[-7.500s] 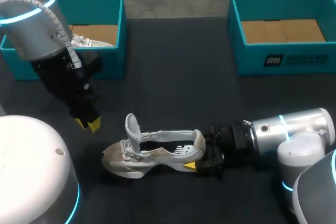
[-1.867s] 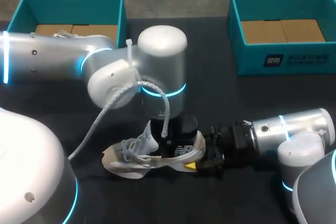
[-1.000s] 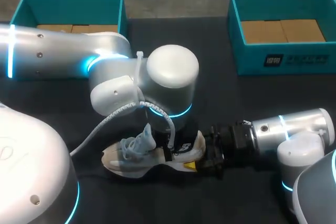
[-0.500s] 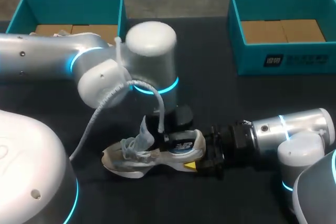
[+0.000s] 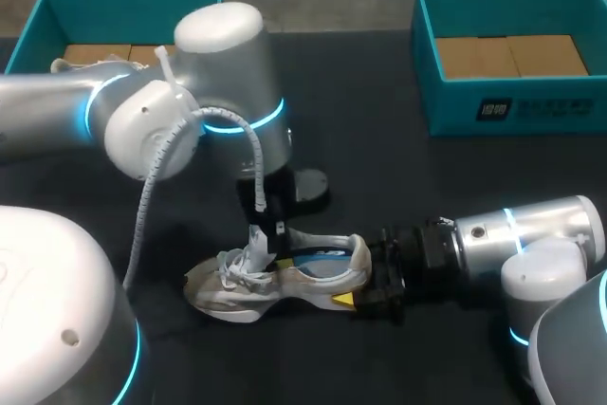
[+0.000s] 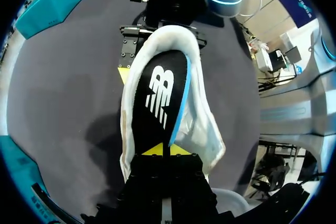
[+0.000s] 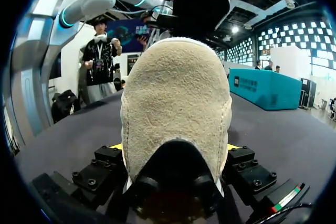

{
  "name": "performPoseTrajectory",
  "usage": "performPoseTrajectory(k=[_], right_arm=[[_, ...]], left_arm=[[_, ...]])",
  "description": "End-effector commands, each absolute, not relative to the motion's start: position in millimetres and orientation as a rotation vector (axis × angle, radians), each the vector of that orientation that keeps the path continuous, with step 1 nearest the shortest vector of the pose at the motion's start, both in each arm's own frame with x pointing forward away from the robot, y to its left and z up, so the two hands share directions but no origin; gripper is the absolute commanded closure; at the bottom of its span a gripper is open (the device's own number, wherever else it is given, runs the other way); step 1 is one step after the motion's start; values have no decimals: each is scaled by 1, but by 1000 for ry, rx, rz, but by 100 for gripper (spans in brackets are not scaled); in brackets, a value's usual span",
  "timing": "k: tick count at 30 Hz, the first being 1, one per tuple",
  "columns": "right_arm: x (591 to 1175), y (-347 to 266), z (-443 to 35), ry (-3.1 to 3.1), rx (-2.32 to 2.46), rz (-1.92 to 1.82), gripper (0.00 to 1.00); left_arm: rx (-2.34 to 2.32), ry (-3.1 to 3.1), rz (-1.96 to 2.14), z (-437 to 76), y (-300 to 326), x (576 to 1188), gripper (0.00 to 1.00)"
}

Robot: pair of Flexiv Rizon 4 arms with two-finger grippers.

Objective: Take the shoe out of the shoebox, open the shoe tongue, remove and reinsert the insole, then place the shoe into the shoebox

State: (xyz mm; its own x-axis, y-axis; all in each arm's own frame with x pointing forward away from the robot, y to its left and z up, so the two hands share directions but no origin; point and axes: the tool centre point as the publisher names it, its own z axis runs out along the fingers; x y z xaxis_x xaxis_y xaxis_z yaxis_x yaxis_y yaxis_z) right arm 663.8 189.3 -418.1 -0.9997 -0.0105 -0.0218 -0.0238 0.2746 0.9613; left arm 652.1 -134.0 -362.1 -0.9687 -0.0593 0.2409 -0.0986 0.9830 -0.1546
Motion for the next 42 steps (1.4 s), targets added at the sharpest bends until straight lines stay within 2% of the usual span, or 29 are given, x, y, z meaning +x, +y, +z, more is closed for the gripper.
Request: performPoseTrajectory(k=[1,20,42], right_arm=[[663,190,-417,2507,-34,1876,100],[663,190,-417,2507,-34,1876,100],[663,190,-417,2507,-34,1876,100]], left_arm=[[106,-2895,284,-354,-126,646,100],[175,-2840,463,-331,-122,649,100],[338,-2884,485,-335,-146,655,100]])
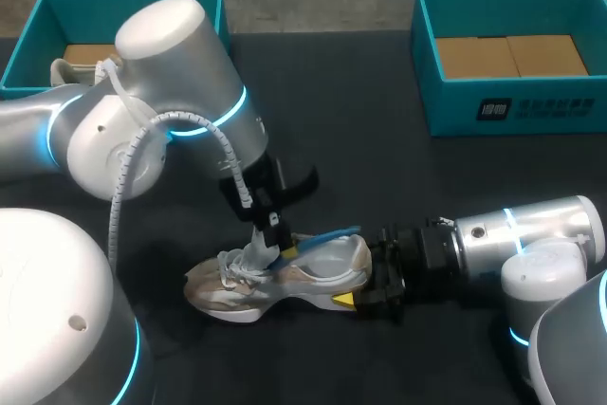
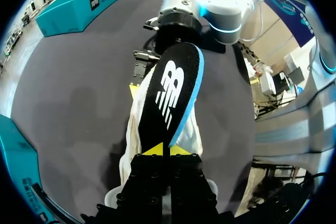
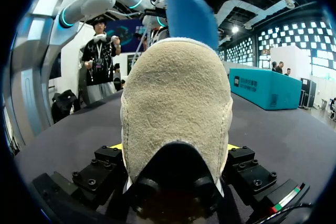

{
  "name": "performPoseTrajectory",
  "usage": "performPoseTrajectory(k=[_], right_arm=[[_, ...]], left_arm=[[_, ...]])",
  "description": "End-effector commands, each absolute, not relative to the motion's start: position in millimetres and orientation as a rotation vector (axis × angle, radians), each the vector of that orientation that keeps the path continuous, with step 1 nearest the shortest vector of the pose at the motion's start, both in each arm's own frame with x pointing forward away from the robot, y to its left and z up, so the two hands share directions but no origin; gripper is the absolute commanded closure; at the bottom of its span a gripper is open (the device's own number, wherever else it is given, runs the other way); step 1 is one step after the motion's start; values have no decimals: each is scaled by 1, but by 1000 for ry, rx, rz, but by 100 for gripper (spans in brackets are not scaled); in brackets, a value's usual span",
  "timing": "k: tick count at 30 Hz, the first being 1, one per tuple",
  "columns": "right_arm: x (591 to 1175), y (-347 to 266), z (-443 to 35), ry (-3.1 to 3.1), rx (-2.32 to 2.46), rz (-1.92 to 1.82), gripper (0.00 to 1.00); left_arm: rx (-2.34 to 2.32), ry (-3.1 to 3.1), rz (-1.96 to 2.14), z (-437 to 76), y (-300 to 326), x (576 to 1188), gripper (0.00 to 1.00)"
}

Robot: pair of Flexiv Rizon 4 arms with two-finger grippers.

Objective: Take the shoe out of the shoebox, open the shoe tongue, remove and reinsert the insole, then place the shoe into the shoebox

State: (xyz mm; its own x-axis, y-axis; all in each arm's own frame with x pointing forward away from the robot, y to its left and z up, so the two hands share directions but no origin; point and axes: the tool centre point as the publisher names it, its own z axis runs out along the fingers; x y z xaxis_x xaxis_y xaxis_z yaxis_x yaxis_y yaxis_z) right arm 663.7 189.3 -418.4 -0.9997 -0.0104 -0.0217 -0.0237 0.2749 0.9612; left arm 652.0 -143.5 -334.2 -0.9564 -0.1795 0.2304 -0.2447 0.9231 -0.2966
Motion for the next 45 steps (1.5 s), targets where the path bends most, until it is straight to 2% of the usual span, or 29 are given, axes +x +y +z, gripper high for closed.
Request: performPoseTrajectory(k=[1,20,21,27,28,30,32,34,36,45], right_arm=[[663,190,-417,2507,-34,1876,100],[663,190,-417,2507,-34,1876,100],[663,190,-417,2507,-34,1876,100],[663,190,-417,2507,-34,1876,100],[663,190,-417,2507,-34,1876,100],[663,190,-417,2507,-34,1876,100],[663,190,-417,2507,-34,1876,100],[663,190,-417,2507,-34,1876,100],[663,190,-417,2507,-34,1876,100],[663,190,-417,2507,-34,1876,100]], left_arm=[[349,-2888,489,-335,-147,656,100],[407,-2955,482,-339,-172,651,100],[407,-2956,482,-339,-172,650,91],[401,-2960,505,-334,-169,649,62],[401,-2962,512,-333,-168,648,54],[395,-2964,535,-329,-167,646,47],[396,-2977,570,-325,-165,642,46],[398,-2995,608,-321,-164,638,39],[386,-3030,628,-316,-164,633,36],[381,-3120,710,-302,-169,623,48]])
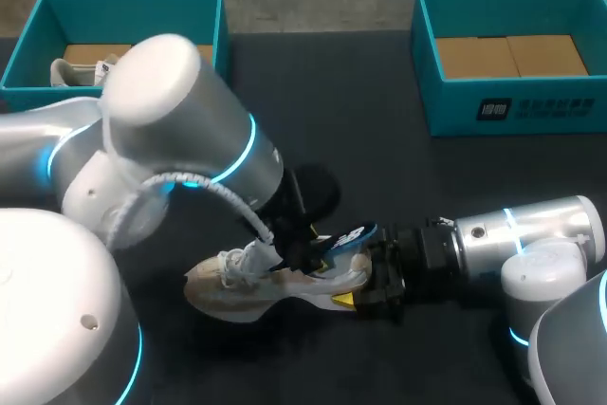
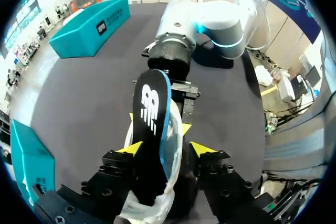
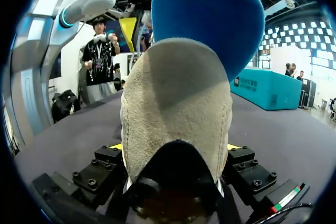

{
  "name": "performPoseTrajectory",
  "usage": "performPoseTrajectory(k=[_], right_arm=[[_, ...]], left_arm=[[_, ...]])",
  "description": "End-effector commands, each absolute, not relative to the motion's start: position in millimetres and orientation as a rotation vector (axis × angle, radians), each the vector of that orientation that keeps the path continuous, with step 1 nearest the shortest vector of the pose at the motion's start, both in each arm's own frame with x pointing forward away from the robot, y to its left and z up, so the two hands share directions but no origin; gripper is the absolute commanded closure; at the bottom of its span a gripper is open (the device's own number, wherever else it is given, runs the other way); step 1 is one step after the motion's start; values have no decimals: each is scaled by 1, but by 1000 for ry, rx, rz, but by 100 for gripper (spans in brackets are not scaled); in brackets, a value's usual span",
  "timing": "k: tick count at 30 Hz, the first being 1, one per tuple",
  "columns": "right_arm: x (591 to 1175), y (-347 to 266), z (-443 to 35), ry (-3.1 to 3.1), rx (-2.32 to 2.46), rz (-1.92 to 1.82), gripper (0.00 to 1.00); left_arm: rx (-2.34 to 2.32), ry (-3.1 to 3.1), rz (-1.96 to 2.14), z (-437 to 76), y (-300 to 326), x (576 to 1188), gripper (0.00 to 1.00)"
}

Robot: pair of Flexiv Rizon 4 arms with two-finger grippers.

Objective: Take the shoe out of the shoebox, open the shoe tongue, remove and reinsert the insole, then place the shoe into the shoebox

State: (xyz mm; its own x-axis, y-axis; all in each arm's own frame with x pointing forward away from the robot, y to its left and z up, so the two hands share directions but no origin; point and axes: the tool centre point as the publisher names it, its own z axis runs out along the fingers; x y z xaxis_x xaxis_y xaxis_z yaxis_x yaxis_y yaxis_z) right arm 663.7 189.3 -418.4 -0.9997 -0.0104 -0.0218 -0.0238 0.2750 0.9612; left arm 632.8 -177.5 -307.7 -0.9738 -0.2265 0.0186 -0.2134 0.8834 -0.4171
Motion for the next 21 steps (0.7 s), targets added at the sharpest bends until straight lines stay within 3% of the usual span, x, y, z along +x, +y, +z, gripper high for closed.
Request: performPoseTrajectory(k=[1,21], right_arm=[[663,190,-417,2507,-34,1876,100],[663,190,-417,2507,-34,1876,100]], left_arm=[[-362,2948,-675,-302,-170,622,49],[-365,2834,-651,-308,-199,620,63]])
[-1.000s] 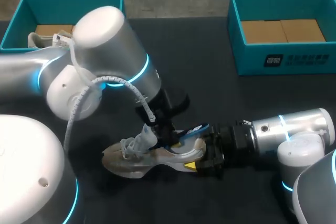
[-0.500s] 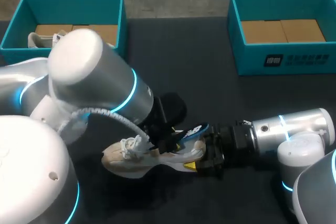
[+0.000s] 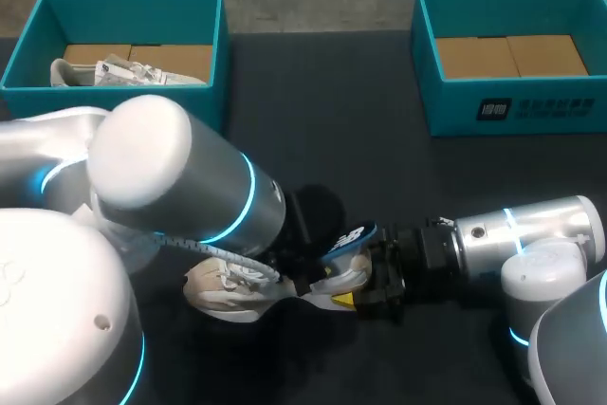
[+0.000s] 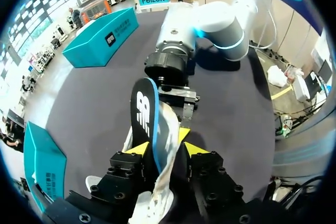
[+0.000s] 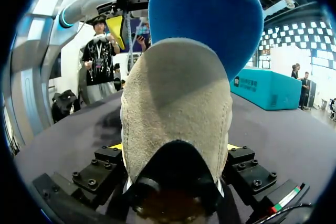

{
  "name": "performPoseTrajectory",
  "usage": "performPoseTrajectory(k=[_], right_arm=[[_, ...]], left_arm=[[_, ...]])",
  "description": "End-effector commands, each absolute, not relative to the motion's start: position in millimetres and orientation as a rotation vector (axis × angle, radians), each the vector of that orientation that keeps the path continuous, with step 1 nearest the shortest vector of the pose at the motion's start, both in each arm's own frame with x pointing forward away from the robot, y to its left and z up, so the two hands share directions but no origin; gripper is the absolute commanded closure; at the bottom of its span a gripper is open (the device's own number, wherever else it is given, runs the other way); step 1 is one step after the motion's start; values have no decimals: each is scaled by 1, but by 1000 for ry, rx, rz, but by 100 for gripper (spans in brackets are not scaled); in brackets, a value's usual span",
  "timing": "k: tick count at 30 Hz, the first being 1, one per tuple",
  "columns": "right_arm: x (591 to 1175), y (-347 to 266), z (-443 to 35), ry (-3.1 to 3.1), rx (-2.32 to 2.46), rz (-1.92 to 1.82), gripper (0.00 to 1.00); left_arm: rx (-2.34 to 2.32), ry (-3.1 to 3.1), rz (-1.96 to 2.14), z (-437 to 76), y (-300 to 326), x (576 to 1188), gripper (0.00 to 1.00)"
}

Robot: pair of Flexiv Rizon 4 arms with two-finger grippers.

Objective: Take the shoe out of the shoebox, open the shoe tongue, remove and reinsert the insole, then place the shoe into the shoebox

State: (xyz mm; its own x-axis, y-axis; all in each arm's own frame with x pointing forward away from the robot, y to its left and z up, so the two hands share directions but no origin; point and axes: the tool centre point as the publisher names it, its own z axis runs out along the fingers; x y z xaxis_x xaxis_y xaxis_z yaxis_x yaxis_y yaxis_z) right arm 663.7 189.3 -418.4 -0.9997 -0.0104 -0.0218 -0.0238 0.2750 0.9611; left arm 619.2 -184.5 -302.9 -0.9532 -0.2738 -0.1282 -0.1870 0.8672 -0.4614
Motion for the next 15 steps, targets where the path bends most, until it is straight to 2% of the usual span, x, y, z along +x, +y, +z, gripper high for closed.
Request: performPoseTrajectory(k=[1,6,10,13,14,15], right_arm=[[663,190,-417,2507,-34,1876,100],[663,190,-417,2507,-34,1876,100],[663,190,-417,2507,-34,1876,100],[663,190,-417,2507,-34,1876,100],[663,190,-417,2507,-34,1876,100],[663,190,-417,2507,-34,1876,100]], left_arm=[[-365,2824,-645,-309,-201,621,64],[-363,2807,-630,-312,-207,622,71],[-361,2795,-636,-311,-209,621,82],[-363,2785,-635,-310,-211,621,85],[-365,2769,-631,-310,-212,622,95],[-366,2765,-629,-311,-213,623,97]])
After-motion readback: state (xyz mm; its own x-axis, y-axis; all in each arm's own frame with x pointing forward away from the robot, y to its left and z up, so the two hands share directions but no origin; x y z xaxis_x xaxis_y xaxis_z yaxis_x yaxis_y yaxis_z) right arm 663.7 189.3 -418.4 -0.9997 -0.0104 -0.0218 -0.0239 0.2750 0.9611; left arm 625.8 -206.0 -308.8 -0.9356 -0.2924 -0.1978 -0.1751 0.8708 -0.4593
